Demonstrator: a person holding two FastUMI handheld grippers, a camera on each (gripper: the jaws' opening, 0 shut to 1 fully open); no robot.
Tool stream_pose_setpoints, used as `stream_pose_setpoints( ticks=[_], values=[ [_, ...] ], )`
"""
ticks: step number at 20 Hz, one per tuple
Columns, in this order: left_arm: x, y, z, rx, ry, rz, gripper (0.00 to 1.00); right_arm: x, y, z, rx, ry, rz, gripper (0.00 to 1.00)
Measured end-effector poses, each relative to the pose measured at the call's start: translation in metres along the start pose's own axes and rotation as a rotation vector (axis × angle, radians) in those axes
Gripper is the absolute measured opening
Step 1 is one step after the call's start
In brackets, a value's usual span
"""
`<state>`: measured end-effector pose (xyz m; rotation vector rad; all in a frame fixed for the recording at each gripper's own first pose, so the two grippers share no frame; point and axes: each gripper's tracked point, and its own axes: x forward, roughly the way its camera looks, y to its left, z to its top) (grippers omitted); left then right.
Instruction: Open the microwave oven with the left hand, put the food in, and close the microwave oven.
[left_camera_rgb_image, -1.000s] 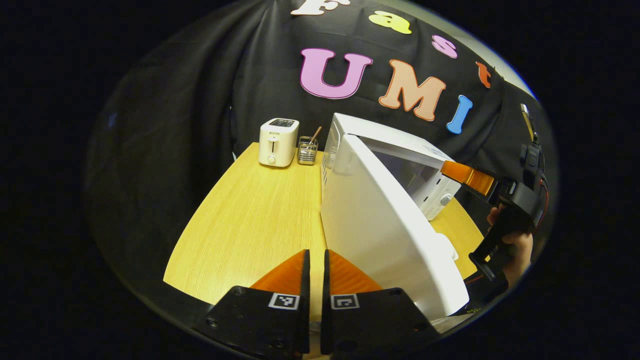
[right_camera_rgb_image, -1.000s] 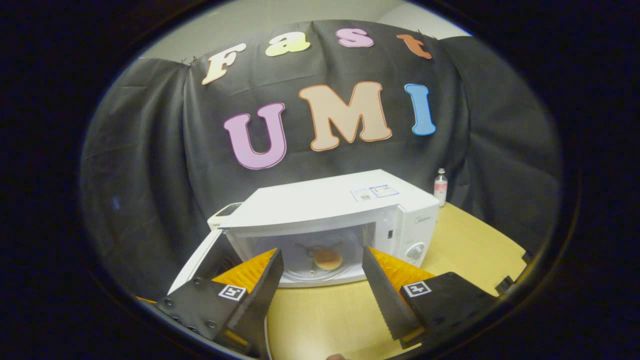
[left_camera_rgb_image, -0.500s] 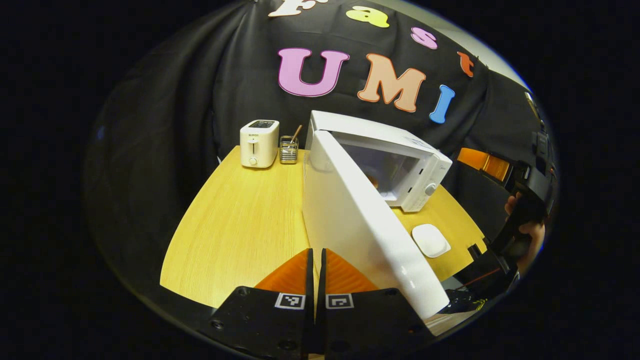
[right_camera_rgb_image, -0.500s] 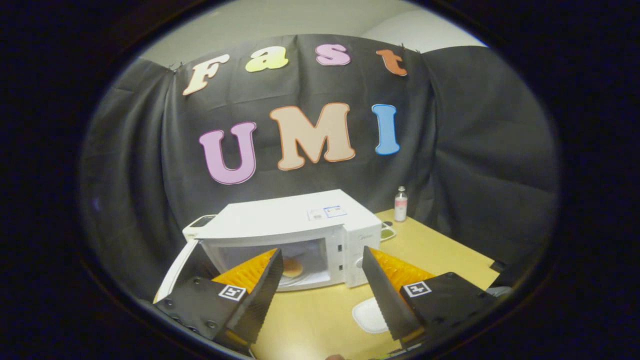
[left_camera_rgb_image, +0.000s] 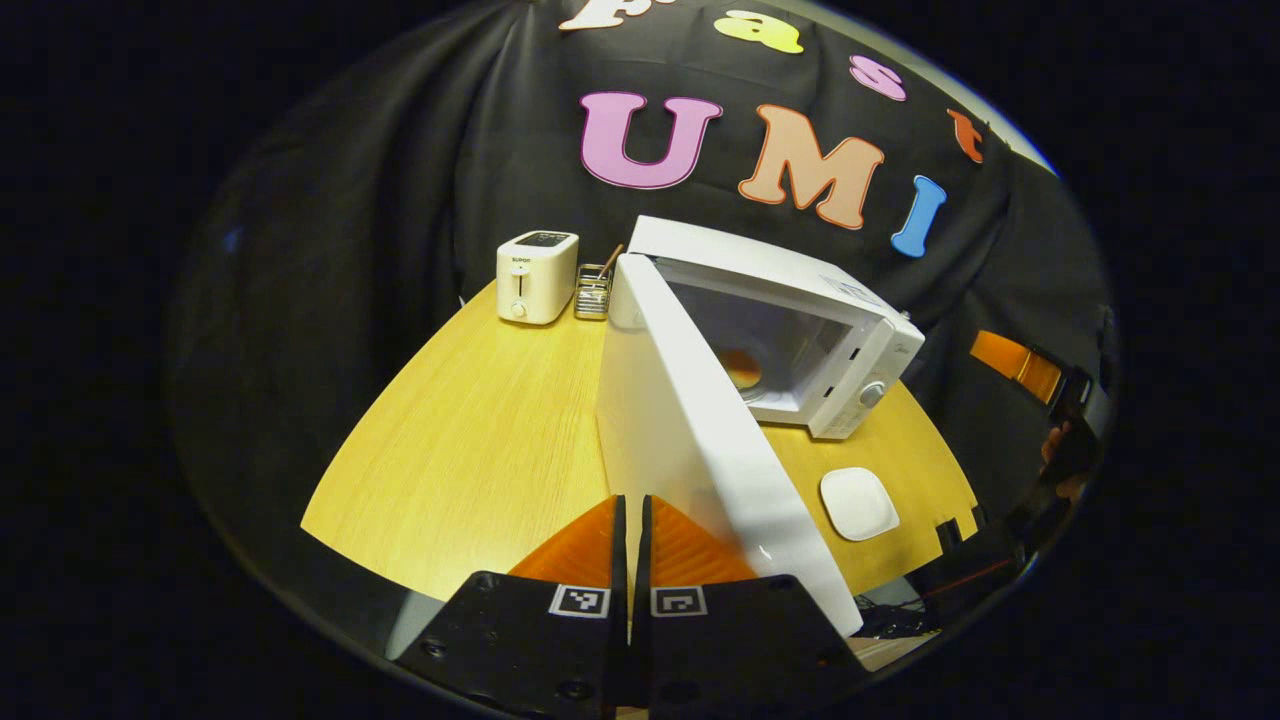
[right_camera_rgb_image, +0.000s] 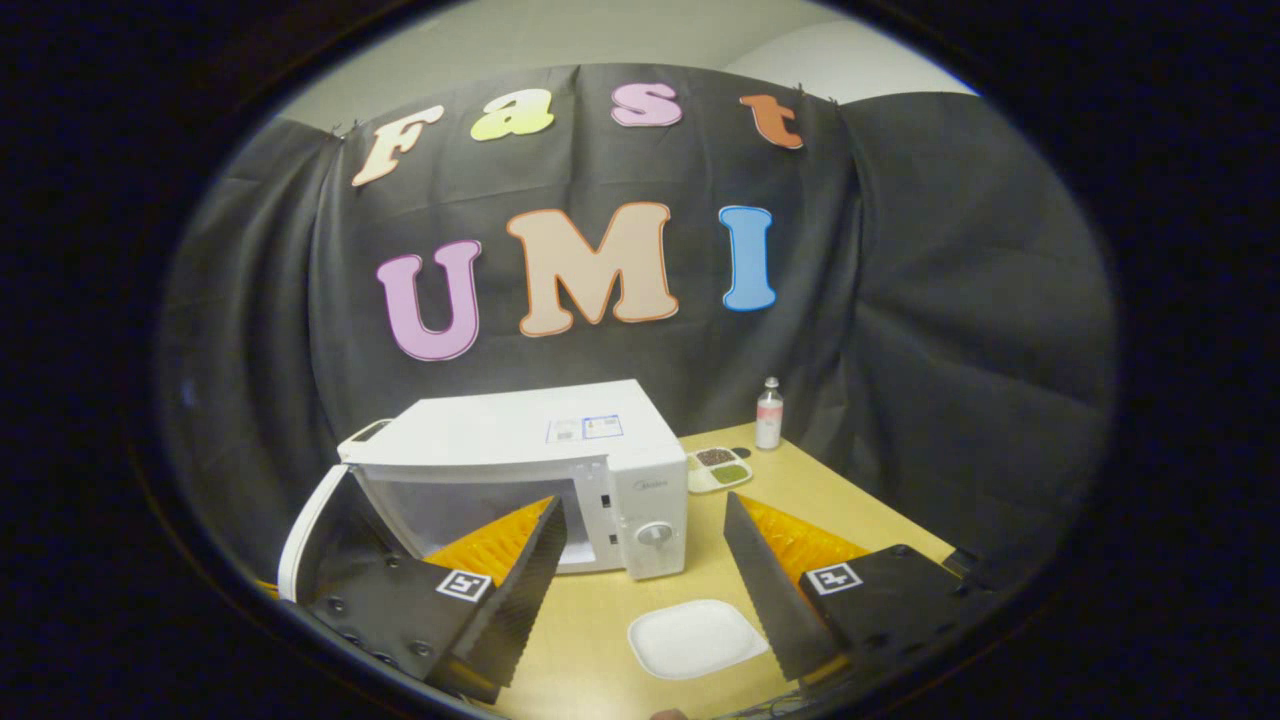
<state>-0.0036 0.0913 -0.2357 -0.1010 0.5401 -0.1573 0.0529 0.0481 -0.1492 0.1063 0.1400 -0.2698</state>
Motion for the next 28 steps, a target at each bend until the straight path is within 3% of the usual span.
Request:
stream_pose_setpoints(
  ticks=[11, 12, 20, 28],
  values=[
    [0.02, -0.078, 0.006, -0.069, -0.069, 0.075, 0.01, 0.025, -0.072, -0.016, 0.007, 0.07, 0.11, 0.92],
    [0.023, -0.084, 0.005, -0.065, -0.068, 0.076, 0.01, 0.026, -0.078, -0.019, 0.009, 0.078, 0.114, 0.98],
    [0.046, -0.137, 0.017, 0.001, -0.079, 0.032, 0.01, 0.029, -0.122, -0.028, 0.04, 0.105, 0.099, 0.98],
    [0.078, -0.179, 0.048, 0.107, -0.103, -0.048, 0.01, 0.036, -0.132, -0.03, 0.078, 0.112, 0.08, 0.98]
  ],
)
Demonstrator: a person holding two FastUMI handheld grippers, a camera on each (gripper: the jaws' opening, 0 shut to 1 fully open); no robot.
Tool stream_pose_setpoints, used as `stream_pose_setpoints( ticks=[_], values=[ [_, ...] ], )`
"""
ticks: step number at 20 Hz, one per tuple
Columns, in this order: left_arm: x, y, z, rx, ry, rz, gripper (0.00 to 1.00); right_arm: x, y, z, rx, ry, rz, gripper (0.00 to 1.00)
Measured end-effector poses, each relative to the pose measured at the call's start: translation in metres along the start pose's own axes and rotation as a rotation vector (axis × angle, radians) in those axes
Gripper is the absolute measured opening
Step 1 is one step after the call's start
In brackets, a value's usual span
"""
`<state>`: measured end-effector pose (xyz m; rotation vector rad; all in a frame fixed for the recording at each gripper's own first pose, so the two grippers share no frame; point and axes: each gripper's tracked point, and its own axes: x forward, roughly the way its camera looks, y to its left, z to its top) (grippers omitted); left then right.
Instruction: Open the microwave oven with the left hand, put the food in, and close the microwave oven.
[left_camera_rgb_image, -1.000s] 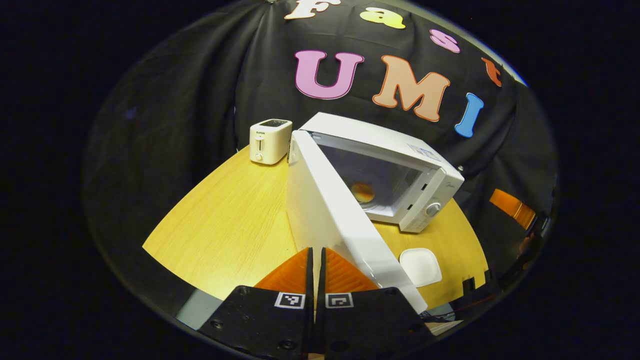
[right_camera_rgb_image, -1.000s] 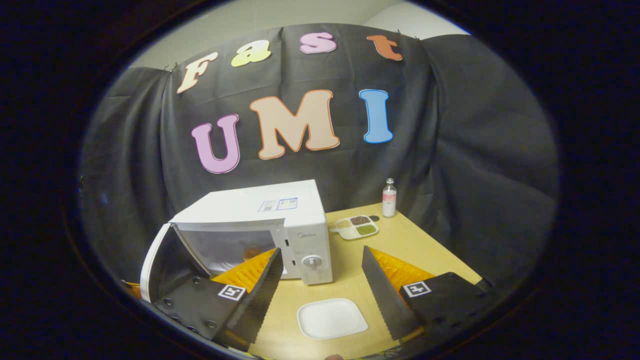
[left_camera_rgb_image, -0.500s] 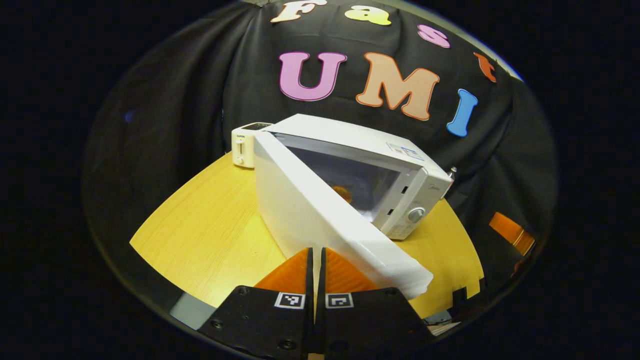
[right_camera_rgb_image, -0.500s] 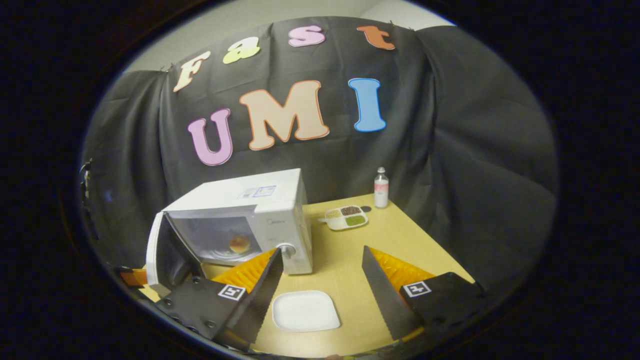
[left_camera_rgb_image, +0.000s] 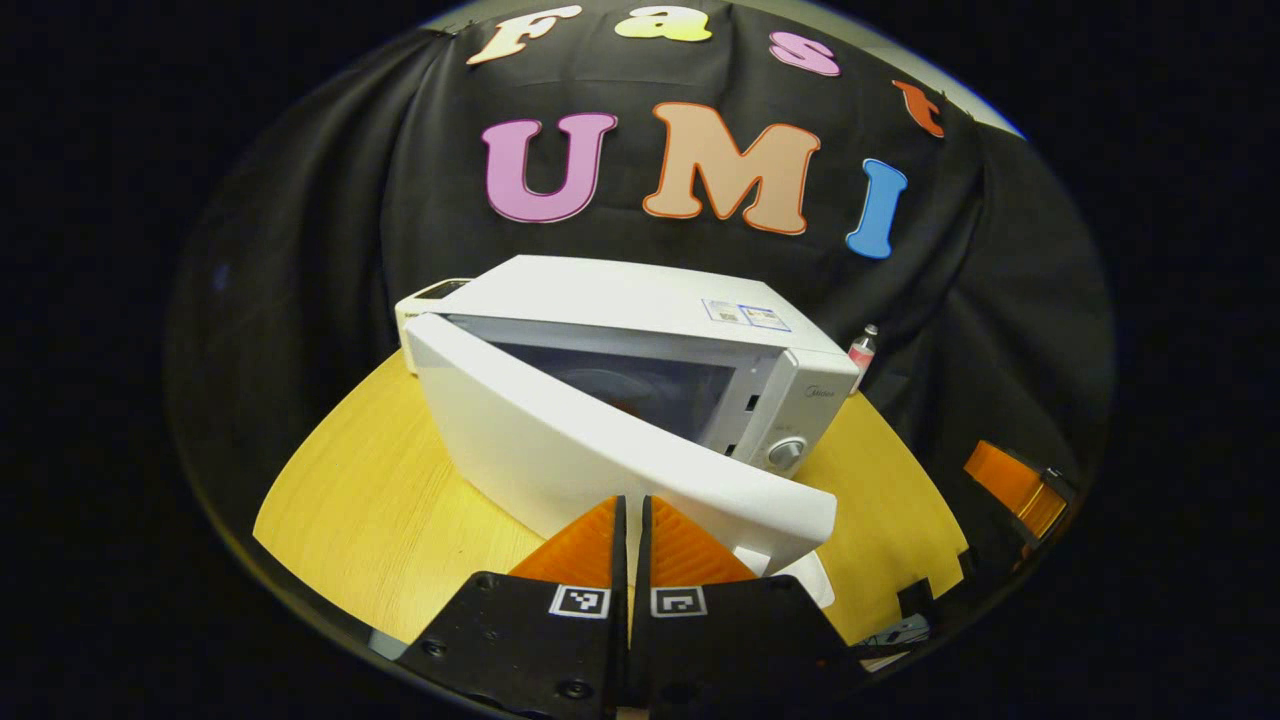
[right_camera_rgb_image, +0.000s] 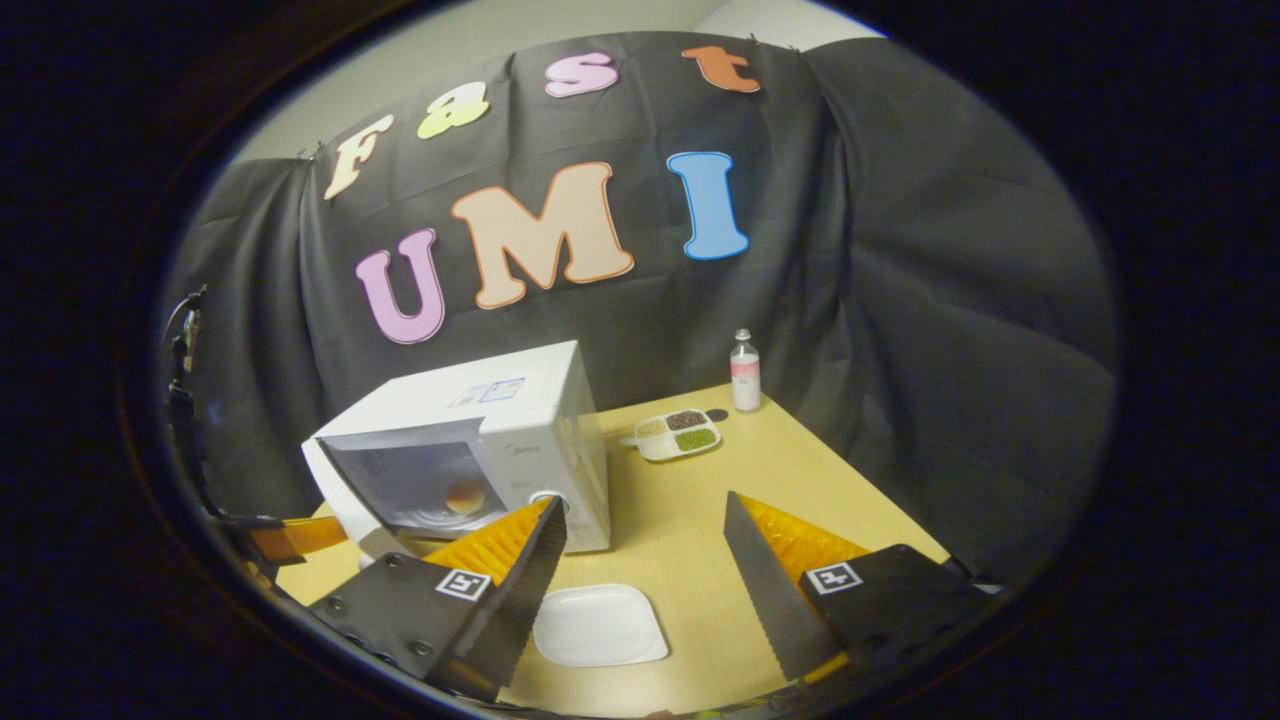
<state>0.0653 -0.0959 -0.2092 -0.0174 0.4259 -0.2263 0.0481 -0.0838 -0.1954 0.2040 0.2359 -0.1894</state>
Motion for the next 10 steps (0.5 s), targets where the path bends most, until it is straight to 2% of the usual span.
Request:
stream_pose_setpoints(
  ticks=[5, 10],
  values=[
    [0.022, -0.021, 0.012, 0.033, -0.002, -0.065, 0.01, 0.002, -0.004, 0.003, 0.005, -0.007, -0.03, 0.98],
    [0.043, -0.029, 0.025, 0.045, -0.022, -0.095, 0.01, 0.001, -0.004, 0.011, 0.005, -0.041, -0.047, 0.98]
  ],
)
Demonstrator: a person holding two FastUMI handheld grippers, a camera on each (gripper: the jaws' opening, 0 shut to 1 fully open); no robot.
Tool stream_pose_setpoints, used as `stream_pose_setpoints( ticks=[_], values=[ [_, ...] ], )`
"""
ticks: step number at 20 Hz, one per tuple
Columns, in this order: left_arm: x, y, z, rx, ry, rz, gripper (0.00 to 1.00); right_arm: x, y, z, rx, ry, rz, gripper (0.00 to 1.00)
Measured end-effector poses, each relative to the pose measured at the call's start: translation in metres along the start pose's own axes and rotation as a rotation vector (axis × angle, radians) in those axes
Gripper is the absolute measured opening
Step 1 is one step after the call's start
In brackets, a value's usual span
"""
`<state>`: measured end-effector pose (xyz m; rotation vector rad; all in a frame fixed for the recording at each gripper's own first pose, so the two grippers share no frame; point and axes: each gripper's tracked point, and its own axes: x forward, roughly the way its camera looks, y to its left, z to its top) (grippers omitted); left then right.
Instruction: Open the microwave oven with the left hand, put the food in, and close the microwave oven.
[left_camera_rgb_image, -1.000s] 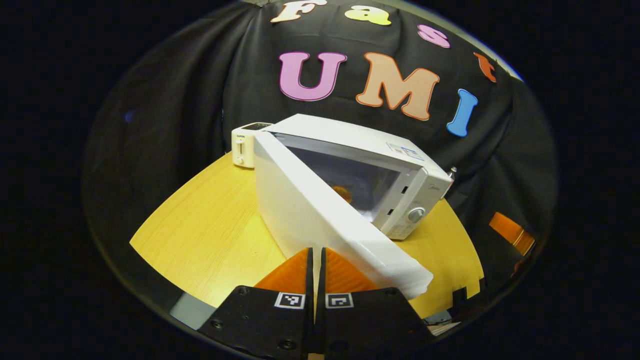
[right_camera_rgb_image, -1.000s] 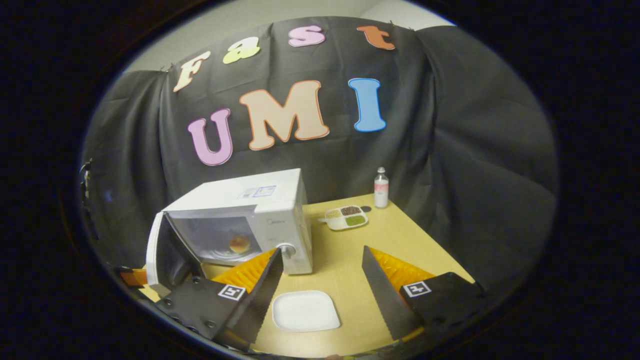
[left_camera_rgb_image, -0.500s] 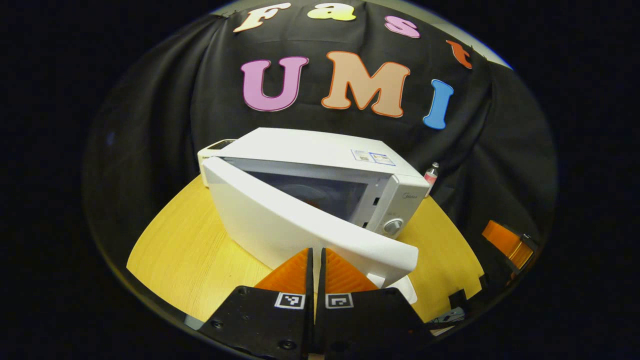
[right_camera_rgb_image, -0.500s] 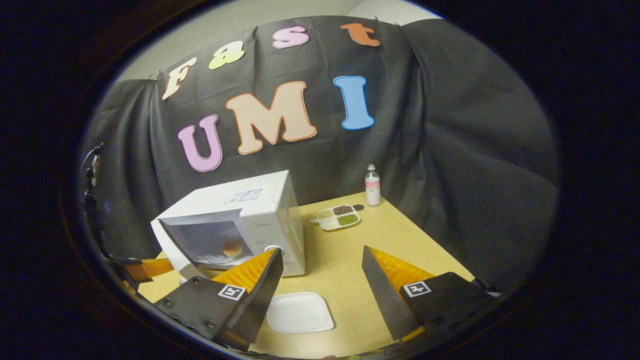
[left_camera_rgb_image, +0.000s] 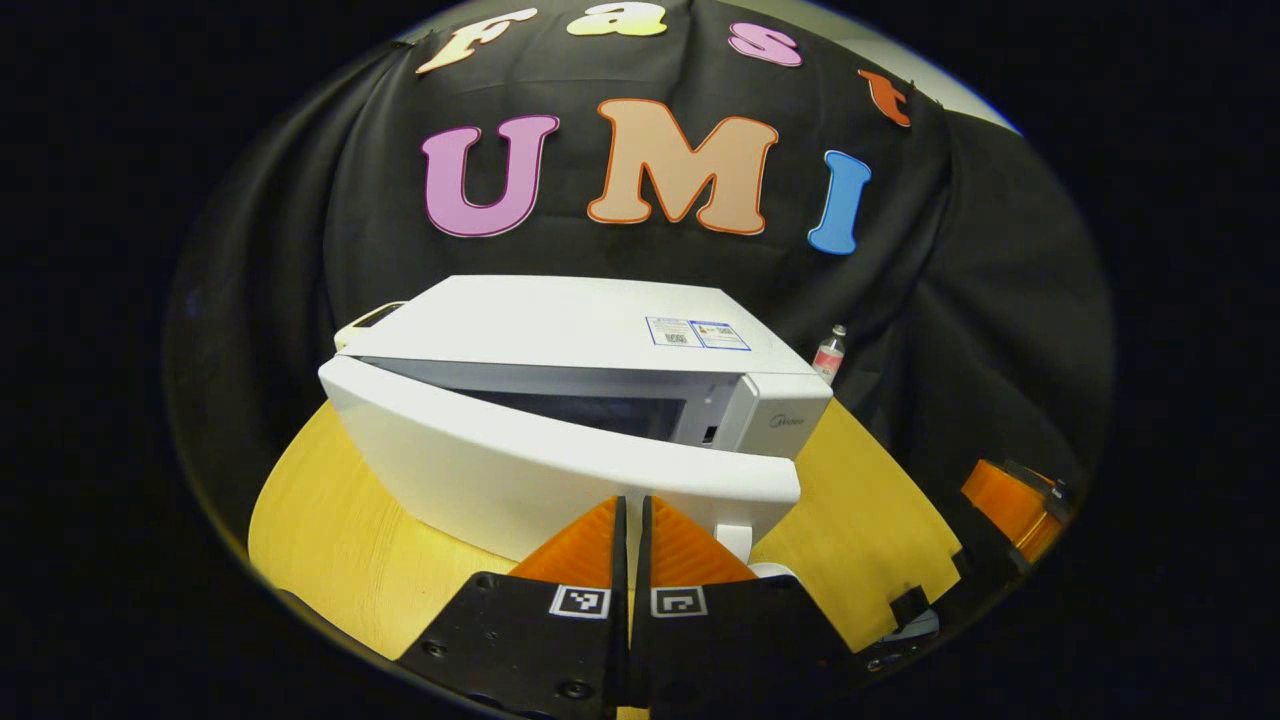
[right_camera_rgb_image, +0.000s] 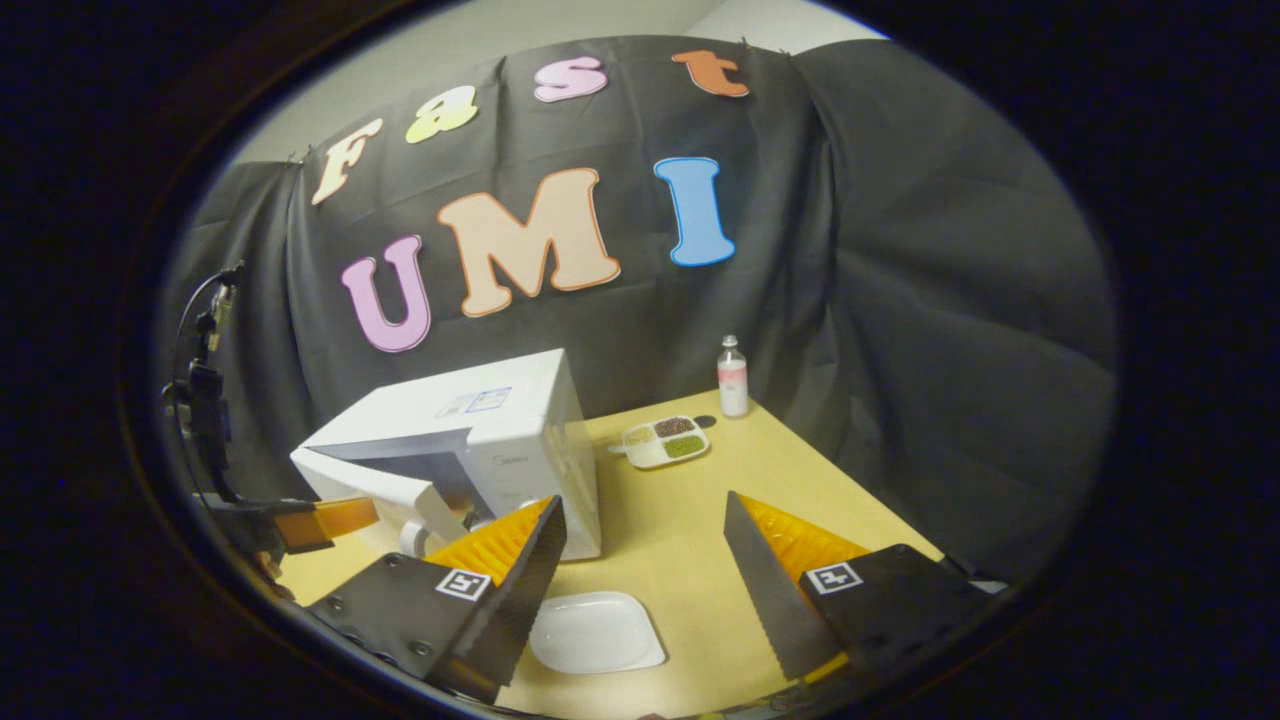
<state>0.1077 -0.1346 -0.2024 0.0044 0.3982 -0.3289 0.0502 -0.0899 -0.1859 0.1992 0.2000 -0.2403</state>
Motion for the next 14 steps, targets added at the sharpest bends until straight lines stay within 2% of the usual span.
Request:
stream_pose_setpoints(
  ticks=[14],
  values=[
    [0.045, -0.018, 0.017, 0.012, -0.01, -0.022, 0.01, -0.001, 0.003, 0.013, -0.003, -0.057, -0.014, 0.98]
  ],
)
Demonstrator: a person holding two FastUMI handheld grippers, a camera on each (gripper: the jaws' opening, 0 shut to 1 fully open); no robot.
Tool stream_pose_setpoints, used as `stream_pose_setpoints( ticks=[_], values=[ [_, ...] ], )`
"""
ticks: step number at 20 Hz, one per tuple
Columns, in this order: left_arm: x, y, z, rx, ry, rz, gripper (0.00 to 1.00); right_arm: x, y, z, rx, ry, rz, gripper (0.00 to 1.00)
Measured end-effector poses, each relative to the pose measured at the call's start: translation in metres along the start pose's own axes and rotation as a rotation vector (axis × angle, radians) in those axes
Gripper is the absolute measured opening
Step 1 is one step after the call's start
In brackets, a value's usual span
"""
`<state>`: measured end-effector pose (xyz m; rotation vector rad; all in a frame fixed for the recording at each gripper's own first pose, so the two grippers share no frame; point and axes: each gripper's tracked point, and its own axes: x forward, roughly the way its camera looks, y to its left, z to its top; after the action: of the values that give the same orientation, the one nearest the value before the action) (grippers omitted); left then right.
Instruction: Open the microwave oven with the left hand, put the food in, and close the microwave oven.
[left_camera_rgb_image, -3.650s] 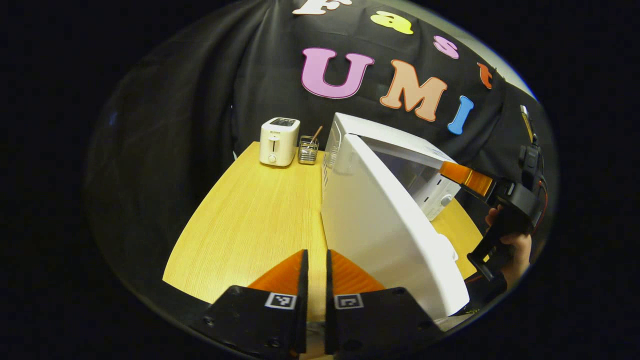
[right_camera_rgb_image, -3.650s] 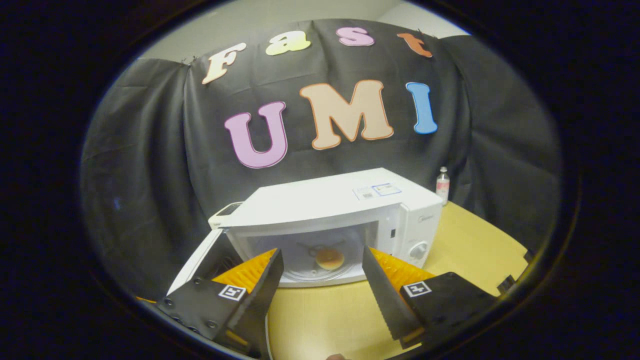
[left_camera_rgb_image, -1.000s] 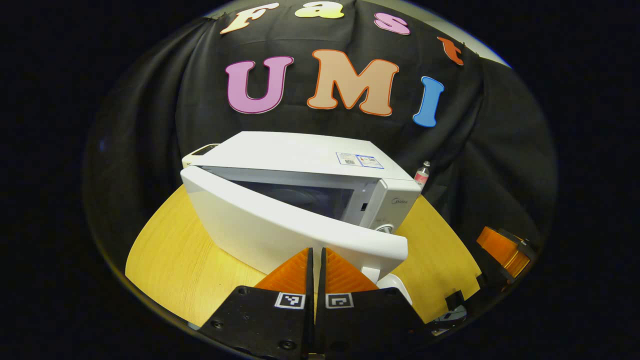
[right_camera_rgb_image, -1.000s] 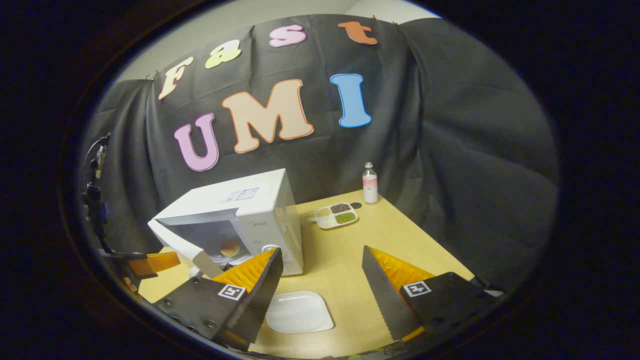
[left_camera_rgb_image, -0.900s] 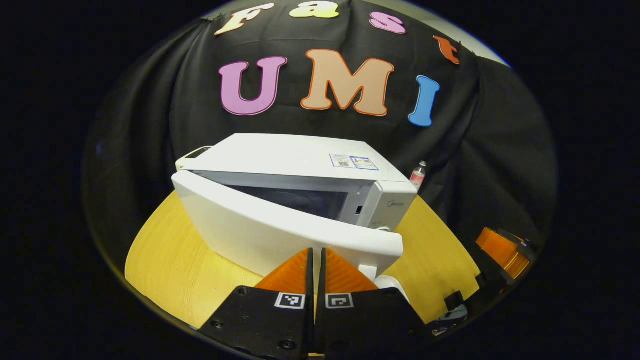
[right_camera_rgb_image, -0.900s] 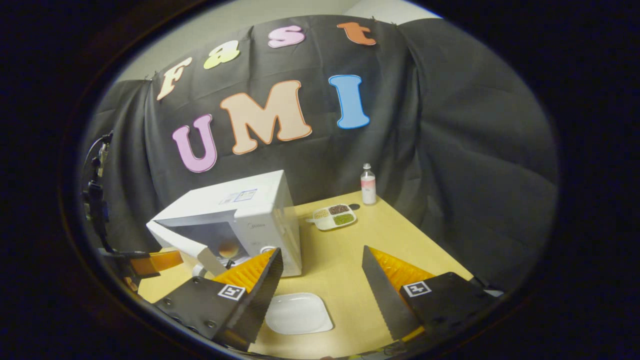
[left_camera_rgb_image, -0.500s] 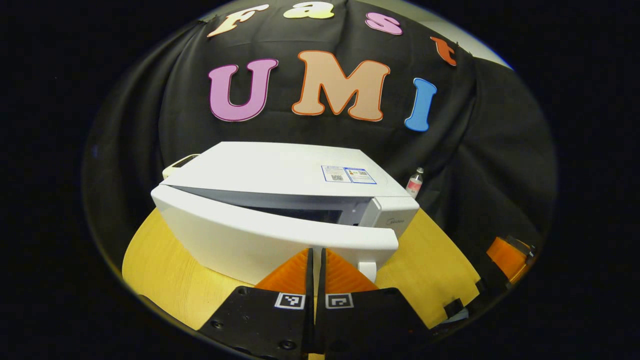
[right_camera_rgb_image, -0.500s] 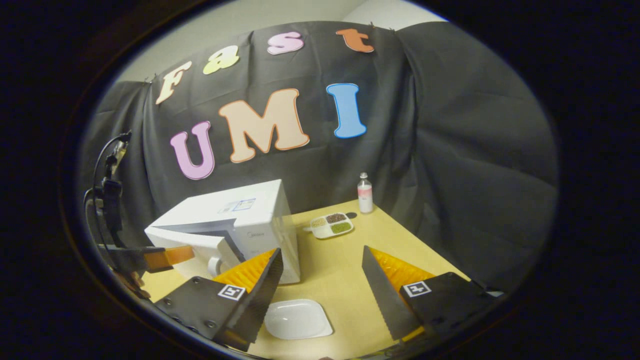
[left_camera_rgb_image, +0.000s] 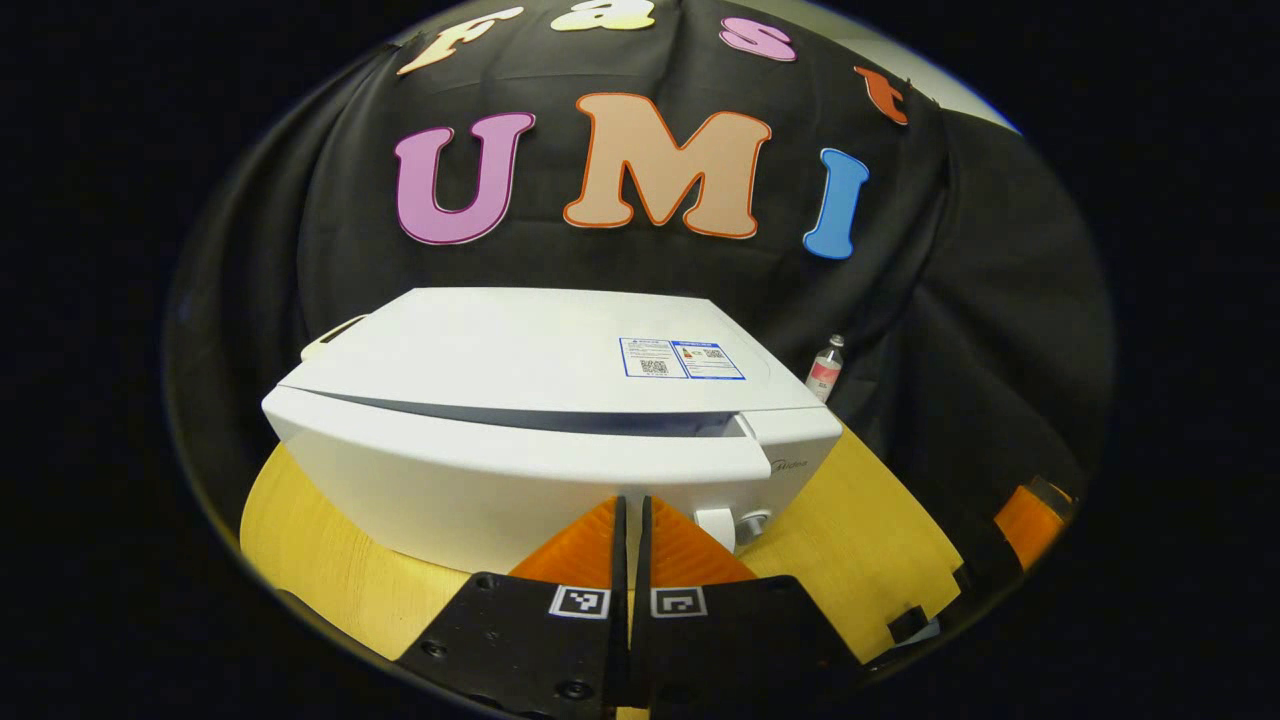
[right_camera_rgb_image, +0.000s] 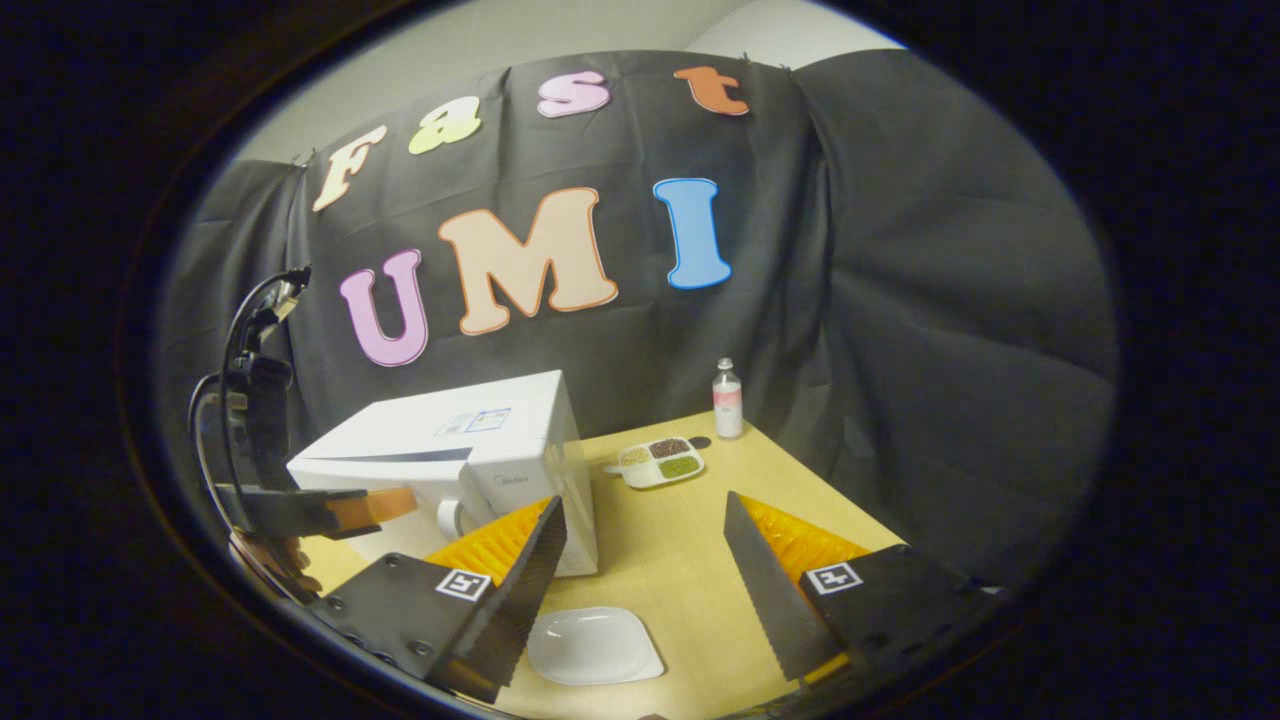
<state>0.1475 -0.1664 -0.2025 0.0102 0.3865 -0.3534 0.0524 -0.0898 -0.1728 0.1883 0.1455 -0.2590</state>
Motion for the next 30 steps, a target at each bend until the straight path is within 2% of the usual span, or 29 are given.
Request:
stream_pose_setpoints(
  ticks=[12, 20, 26, 27, 30],
  values=[
    [0.009, -0.005, 0.001, -0.024, 0.001, 0.013, 0.01, 0.011, 0.004, -0.008, -0.01, 0.036, 0.009, 0.98],
    [0.013, -0.003, 0.003, -0.029, -0.013, 0.026, 0.01, 0.012, -0.006, -0.007, -0.006, 0.035, -0.021, 0.98],
    [0.02, -0.007, -0.003, -0.11, -0.01, 0.001, 0.01, 0.007, -0.005, -0.01, -0.02, 0.042, -0.021, 0.98],
    [0.022, 0.001, 0.002, -0.1, -0.027, 0.036, 0.01, 0.006, -0.004, -0.01, -0.024, 0.042, -0.018, 0.98],
    [0.023, -0.002, 0.001, -0.118, -0.03, 0.008, 0.02, 0.003, -0.002, -0.009, -0.033, 0.036, -0.009, 0.98]
  ],
)
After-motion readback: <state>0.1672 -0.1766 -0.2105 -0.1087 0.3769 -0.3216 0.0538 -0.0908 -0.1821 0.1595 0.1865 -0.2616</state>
